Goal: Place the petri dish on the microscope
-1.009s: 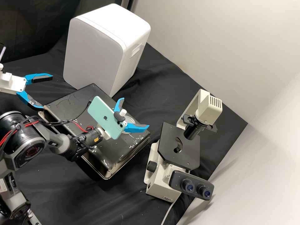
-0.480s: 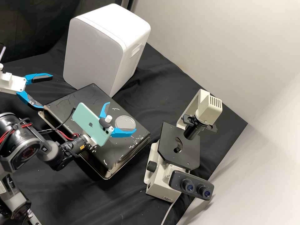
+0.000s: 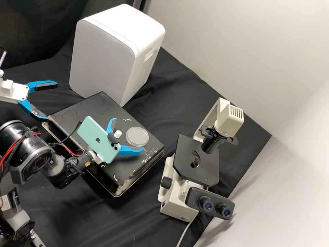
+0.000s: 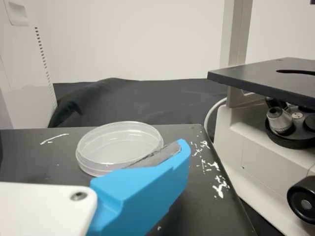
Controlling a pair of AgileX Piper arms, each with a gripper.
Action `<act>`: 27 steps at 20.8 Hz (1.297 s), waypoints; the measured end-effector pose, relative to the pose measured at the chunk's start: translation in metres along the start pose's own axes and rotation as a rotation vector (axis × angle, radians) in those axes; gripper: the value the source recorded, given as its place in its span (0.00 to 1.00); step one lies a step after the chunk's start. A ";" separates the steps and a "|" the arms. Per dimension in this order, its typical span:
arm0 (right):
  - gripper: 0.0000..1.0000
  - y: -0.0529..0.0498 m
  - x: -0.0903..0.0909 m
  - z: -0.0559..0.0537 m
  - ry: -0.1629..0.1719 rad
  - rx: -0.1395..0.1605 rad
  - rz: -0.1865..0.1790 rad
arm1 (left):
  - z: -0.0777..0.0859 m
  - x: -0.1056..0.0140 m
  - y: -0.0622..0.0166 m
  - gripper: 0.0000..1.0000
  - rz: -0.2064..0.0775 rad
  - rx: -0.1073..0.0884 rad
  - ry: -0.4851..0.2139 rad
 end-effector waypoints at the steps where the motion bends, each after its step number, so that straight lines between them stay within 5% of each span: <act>1: 1.00 0.000 0.000 0.000 0.000 0.000 0.000 | 0.000 0.000 0.0000 1.00 0.000 0.000 0.000; 8: 1.00 0.003 0.008 -0.005 0.022 0.010 0.018 | 0.000 0.000 0.0000 1.00 0.000 0.000 -0.002; 15: 1.00 -0.008 0.027 -0.003 0.002 0.024 0.003 | 0.000 0.000 0.0000 1.00 0.000 -0.001 0.000; 27: 1.00 -0.017 0.013 0.004 -0.016 0.020 -0.016 | 0.001 0.001 0.0002 1.00 0.002 -0.001 -0.002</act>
